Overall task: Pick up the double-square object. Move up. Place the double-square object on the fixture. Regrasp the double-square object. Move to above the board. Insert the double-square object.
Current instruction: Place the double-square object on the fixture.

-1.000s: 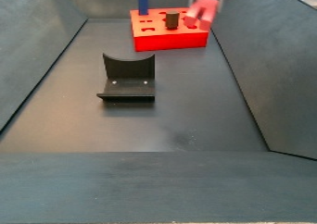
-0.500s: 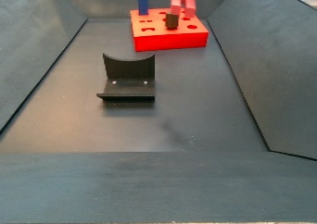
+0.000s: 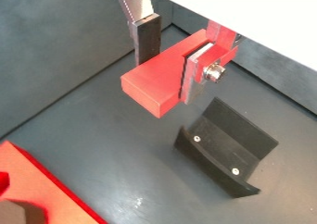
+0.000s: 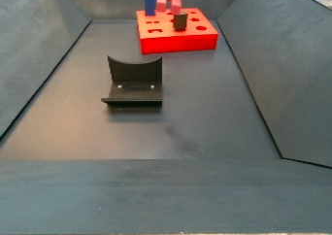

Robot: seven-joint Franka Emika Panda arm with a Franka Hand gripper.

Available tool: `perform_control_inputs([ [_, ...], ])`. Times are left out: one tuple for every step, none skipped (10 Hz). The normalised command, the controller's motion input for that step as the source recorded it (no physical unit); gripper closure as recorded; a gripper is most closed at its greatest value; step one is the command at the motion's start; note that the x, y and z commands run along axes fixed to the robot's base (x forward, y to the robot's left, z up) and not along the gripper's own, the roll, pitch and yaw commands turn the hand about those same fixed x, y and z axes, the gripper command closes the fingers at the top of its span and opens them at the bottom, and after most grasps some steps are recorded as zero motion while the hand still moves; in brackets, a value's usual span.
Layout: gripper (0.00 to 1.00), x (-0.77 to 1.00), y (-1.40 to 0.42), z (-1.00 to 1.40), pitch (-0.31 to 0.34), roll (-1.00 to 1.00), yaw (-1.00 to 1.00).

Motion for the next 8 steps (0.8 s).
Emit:
perform_control_inputs([
  [1.0,1.0,0.74,-0.29,0.109,-1.0,-0.04],
  [1.0,1.0,0.7,-0.25,0.107,-1.0,-0.05],
  [1.0,0.97,0.5,-0.13,0.121,-1.0,-0.06],
  [1.0,0.91,0.39,-0.09,0.128,-1.0,-0.07],
  [1.0,0.8,0.17,-0.06,0.132,-1.0,-0.09],
  [1.0,0.72,0.1,-0.05,0.129,-1.0,-0.1],
  [1.0,0.6,0.08,-0.03,0.133,-1.0,-0.12],
  [1.0,0.55,0.07,-0.03,0.131,-1.0,-0.13],
])
